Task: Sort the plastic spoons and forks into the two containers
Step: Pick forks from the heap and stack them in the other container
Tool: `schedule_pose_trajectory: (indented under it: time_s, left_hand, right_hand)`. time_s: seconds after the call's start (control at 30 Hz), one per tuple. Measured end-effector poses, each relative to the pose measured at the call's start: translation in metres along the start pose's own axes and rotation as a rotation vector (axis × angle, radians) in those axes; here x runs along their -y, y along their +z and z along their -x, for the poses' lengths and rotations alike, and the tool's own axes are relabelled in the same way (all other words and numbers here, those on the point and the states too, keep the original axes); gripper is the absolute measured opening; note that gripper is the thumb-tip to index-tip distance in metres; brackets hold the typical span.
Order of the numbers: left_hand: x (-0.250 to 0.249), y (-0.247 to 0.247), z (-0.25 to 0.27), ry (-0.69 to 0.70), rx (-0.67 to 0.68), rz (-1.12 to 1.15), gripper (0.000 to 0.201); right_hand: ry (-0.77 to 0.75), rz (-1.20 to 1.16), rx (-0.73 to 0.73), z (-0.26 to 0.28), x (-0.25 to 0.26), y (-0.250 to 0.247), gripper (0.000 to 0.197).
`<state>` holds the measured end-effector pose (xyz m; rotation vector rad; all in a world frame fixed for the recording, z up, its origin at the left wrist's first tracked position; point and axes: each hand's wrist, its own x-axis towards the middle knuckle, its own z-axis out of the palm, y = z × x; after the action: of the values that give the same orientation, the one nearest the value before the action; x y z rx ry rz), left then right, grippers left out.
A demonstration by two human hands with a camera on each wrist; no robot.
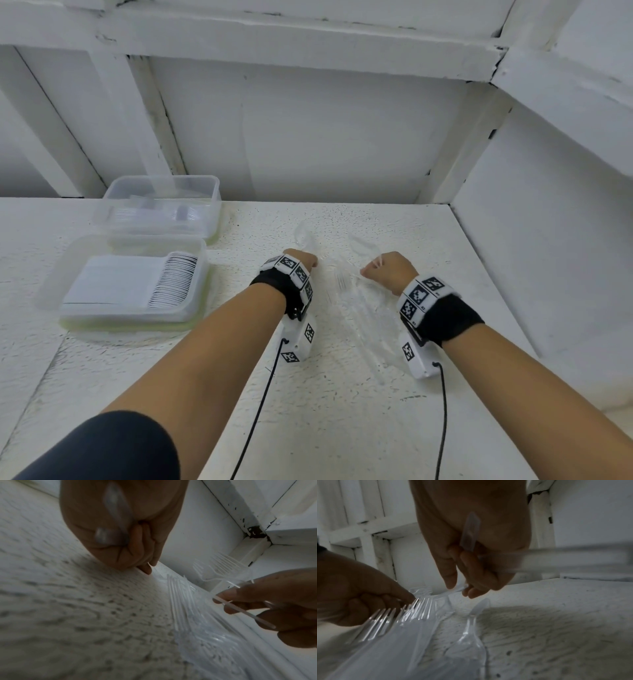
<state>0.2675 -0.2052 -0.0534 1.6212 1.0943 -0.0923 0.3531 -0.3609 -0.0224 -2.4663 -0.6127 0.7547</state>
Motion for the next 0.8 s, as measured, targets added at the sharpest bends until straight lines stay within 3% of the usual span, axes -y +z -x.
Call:
schedule_pose_trajectory:
  time_s: [0.1,0.2,0.37,0.47,0.53,0.63,0.8]
  left_hand:
    - [0.001,0.0,0.004,0.001,-0.009,0.004,0.035]
    - [0.0,-0.003,0.016,0.018,-0.034,0.086,0.032]
    - [0.003,-0.014,0.051,0.057,-0.037,0.112,0.024]
    - [0.023,-0.005,0.073,0.075,0.024,0.0,0.024]
    - [0.037,0.009,0.085,0.052,0.084,-0.011,0.023]
    - [0.05,0.033,0.094,0.036,0.131,0.0,0.031]
    - [0.05,0.059,0.099,0.094,0.089,-0.245,0.043]
  right_hand:
    - [-0.027,0.1,0.046,0.001,0.002,0.003,0.023]
    - [-0.086,0.111,0.071,0.004,0.003,0.001,0.038]
    - [-0.134,-0.216,0.126,0.02,-0.006,-0.02,0.023]
    - [-0.078,-0.638,0.231,0.032,-0.02,-0.026,0.02]
    - [-0.039,-0.779,0.262,0.04,-0.026,-0.026,0.02]
    - [0.071,-0.862,0.218,0.049,-0.032,-0.023,0.021]
    - [0.154,-0.808,0.115,0.064,-0.037,-0.012,0.011]
